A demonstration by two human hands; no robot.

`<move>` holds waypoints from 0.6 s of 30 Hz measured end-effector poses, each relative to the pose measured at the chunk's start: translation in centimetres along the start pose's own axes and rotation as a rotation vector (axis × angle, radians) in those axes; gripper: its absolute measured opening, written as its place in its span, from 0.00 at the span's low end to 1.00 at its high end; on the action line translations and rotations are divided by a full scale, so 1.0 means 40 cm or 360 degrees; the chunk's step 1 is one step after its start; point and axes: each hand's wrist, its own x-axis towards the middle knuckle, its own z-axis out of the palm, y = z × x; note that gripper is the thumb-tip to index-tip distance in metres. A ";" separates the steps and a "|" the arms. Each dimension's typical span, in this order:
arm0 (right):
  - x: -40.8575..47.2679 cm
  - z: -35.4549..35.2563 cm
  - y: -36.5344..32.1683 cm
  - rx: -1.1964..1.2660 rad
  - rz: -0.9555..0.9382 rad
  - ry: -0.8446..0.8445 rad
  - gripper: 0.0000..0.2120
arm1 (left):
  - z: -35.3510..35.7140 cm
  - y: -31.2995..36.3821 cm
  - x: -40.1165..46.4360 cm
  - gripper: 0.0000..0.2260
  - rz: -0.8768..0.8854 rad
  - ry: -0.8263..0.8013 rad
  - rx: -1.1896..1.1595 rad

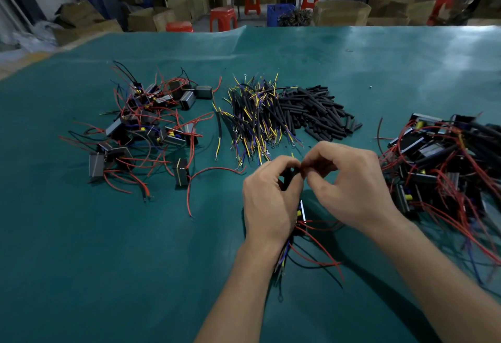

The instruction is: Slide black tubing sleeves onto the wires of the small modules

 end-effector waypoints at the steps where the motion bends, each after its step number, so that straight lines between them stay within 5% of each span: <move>1: 0.000 0.000 0.001 0.0017 0.0014 0.0003 0.07 | 0.000 0.000 0.000 0.07 -0.0004 -0.0001 -0.0011; 18: 0.014 -0.003 0.029 0.0378 0.0489 -0.0058 0.10 | 0.000 0.004 -0.002 0.05 -0.0036 -0.0002 -0.0066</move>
